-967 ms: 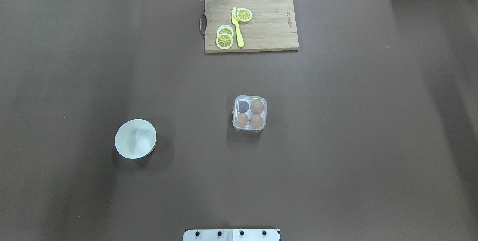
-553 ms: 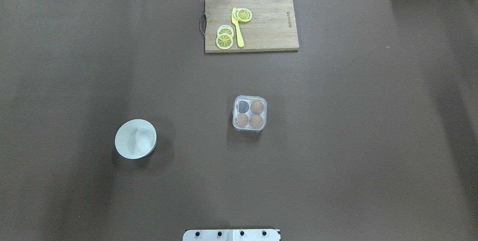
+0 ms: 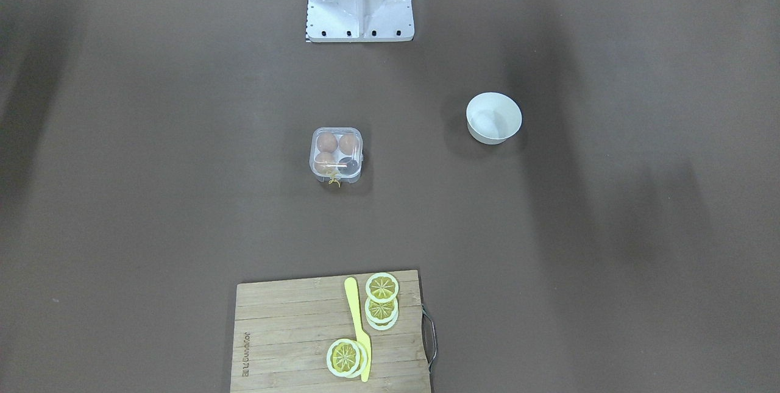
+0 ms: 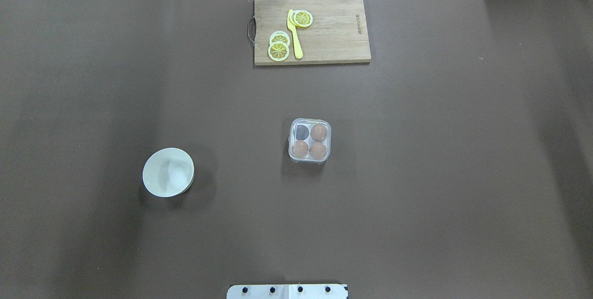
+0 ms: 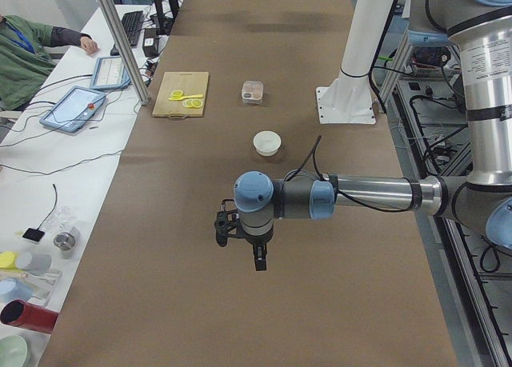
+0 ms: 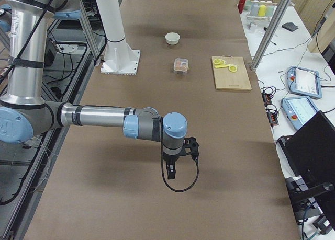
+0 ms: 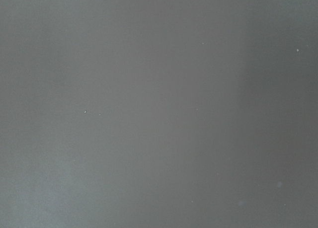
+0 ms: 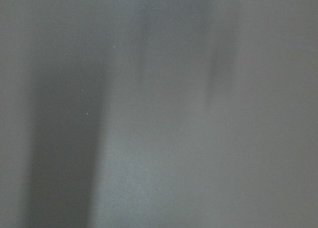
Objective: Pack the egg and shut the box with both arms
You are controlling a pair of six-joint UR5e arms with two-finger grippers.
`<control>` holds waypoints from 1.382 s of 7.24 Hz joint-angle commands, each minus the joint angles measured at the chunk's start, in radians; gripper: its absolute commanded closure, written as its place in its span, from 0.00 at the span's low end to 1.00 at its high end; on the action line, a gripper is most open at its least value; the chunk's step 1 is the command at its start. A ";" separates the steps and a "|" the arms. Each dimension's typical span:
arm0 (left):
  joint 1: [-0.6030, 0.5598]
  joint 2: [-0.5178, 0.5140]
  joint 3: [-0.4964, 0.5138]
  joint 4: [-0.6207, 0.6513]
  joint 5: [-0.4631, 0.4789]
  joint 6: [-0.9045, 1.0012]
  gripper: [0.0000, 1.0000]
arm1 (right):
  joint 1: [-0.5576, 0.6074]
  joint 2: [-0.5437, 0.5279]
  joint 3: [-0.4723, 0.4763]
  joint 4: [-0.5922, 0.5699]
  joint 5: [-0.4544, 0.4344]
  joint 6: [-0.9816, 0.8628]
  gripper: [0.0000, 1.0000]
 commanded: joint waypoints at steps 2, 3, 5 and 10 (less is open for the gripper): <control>0.000 0.001 0.000 -0.002 0.000 0.000 0.02 | 0.000 -0.038 0.049 -0.002 0.004 0.001 0.00; 0.000 0.001 -0.001 -0.002 0.000 0.000 0.02 | 0.000 -0.040 0.047 -0.002 0.024 0.001 0.00; 0.000 -0.001 -0.002 -0.002 0.000 0.000 0.02 | -0.001 -0.040 0.046 -0.002 0.030 0.004 0.00; -0.002 -0.005 -0.001 -0.003 0.000 0.000 0.02 | -0.001 -0.040 0.044 0.000 0.030 0.004 0.00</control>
